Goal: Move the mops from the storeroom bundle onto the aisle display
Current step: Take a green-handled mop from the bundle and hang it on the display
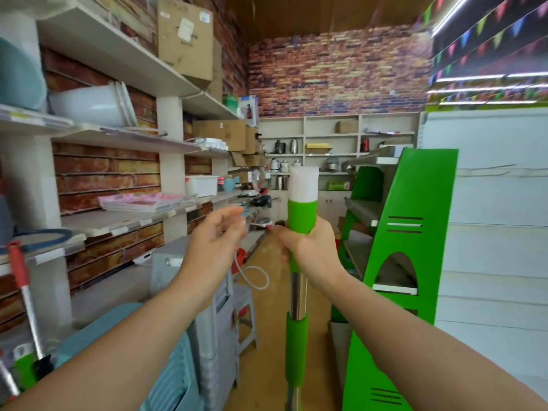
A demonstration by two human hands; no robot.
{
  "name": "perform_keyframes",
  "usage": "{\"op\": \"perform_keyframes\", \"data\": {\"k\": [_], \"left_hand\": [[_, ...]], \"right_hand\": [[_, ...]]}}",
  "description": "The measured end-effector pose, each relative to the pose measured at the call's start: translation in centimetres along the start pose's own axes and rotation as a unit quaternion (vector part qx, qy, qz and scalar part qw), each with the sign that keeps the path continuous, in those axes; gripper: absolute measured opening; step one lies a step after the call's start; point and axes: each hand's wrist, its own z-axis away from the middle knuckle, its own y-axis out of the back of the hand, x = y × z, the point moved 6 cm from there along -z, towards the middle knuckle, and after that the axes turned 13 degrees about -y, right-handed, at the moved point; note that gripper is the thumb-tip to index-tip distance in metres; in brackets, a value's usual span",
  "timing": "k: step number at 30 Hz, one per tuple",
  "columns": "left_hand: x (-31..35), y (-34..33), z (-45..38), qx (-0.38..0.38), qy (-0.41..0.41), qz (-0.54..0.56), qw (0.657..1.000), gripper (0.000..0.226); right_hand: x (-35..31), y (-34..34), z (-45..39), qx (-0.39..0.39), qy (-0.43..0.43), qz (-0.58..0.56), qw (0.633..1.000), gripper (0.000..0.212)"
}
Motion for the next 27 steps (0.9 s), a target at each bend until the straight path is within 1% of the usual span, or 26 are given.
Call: {"op": "perform_keyframes", "data": {"k": [2,5,9,14,17,20,23,27], "left_hand": [[0.9,-1.1,-0.3,-0.012,-0.008,0.008,1.000,0.017],[2.1,-2.4,-0.6,-0.025,-0.023,0.016,0.999,0.018],[3.7,-4.1,-1.2,-0.036,-0.043,0.028,0.998,0.018],[6.2,-5.7,-2.2,-0.045,-0.068,0.058,0.995,0.022],[7.5,-6.4,-2.6,-0.050,-0.082,0.072,0.993,0.022],[8.3,-7.6,-2.6,-0.061,-0.086,0.077,0.991,0.019],[9.1,-9.4,-2.3,-0.065,-0.086,0.088,0.990,0.018],[11.0,-12.3,-1.7,-0.060,-0.097,0.114,0.987,0.019]], "right_hand": [[-1.8,1.7,-0.3,0.022,0.012,0.002,1.000,0.027],[-4.5,4.3,-0.6,0.045,0.025,-0.011,0.999,0.030],[-6.7,5.3,-0.4,0.029,0.022,-0.012,0.999,0.031],[-7.5,5.6,0.2,0.018,0.010,0.019,1.000,0.027],[-8.2,6.7,0.6,0.030,0.022,0.042,0.998,0.025],[-9.2,8.6,1.3,0.045,0.026,0.064,0.997,0.017],[-10.6,10.8,2.4,0.046,0.049,0.091,0.994,0.011],[-11.9,13.8,4.3,0.070,0.101,0.127,0.984,0.016]]}}
